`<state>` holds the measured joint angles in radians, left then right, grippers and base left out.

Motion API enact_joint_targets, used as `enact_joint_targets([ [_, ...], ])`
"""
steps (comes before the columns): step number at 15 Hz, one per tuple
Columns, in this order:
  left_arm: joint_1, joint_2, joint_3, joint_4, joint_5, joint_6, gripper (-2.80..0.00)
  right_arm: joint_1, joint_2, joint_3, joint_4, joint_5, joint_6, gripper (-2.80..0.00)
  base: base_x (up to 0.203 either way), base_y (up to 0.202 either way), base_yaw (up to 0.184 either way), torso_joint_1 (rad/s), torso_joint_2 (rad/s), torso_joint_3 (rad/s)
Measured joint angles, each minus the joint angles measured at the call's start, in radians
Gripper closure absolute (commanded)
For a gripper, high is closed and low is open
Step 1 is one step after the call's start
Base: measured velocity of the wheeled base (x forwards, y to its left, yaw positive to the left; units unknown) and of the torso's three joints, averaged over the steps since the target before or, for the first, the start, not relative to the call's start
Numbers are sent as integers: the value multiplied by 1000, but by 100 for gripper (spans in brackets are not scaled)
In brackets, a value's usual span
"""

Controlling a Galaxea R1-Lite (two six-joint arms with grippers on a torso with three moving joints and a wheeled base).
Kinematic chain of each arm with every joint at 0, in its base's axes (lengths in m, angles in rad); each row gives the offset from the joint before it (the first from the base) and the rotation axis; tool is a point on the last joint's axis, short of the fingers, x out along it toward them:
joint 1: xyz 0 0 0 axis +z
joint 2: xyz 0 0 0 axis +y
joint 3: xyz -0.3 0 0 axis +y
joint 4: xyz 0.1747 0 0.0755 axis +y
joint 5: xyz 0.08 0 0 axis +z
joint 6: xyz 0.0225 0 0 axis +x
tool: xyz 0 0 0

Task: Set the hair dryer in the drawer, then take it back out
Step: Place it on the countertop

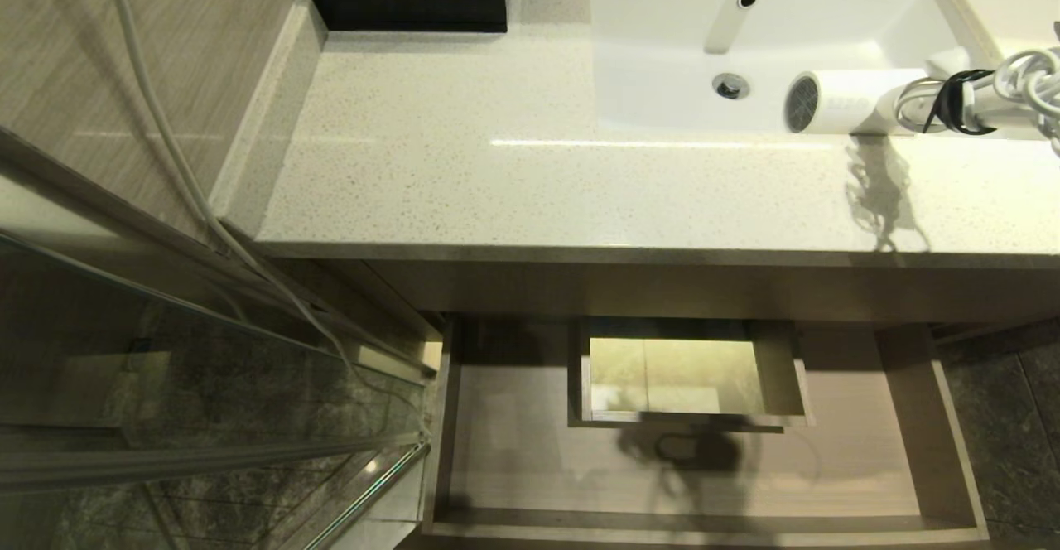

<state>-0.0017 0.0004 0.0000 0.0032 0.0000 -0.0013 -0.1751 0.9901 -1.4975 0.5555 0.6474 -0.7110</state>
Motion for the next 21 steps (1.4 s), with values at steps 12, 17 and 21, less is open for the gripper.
enact_joint_targets([
  [12,0,0,0,0,0,0,0,12,-111,45,-1,-6,-24,0,0,0,0,0,0,0],
  [17,0,0,0,0,0,0,0,13,-179,161,-9,-11,-53,0,0,0,0,0,0,0],
  [21,0,0,0,0,0,0,0,12,-191,199,-26,-46,-70,0,0,0,0,0,0,0],
])
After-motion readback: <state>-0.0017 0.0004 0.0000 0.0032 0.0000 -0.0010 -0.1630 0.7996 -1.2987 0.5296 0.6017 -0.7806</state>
